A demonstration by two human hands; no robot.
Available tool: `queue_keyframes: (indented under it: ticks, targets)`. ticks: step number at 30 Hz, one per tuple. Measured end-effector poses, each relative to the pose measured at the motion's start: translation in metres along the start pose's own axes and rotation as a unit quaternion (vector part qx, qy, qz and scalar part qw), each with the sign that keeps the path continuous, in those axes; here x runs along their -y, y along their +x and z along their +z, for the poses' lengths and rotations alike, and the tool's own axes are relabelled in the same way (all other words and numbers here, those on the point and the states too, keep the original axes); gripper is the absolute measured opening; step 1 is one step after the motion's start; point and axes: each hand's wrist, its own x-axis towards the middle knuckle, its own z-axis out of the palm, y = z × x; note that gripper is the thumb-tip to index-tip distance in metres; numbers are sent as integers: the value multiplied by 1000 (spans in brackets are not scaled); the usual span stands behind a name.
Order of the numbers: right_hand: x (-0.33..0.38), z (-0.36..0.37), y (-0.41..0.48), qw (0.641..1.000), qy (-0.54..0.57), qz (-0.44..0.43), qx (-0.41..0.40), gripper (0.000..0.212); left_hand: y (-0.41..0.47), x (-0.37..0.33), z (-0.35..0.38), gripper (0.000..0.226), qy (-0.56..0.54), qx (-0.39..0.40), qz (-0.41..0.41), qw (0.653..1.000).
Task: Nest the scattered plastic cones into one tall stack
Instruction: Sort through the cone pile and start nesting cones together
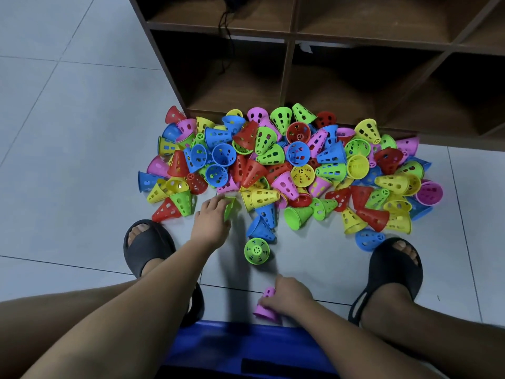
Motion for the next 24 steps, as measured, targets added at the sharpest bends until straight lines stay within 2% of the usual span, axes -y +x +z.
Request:
queue_keyframes:
  ticks: [4, 12, 17, 24]
  targets:
    - [10, 15, -3, 1000, 2, 1, 5, 71, -5, 3, 1, 56, 3, -18, -46, 999]
    - [18, 24, -11, 995, 97, -35, 10, 44, -24, 11, 18, 19, 7, 33, -79, 996]
    - [19, 18, -13, 989, 137, -62, 7, 46, -38, 4, 16, 14, -149, 17, -155, 977]
    - [33, -20, -25, 963, 201, -173, -57, 45, -46, -16, -5, 16, -362, -46, -212, 906]
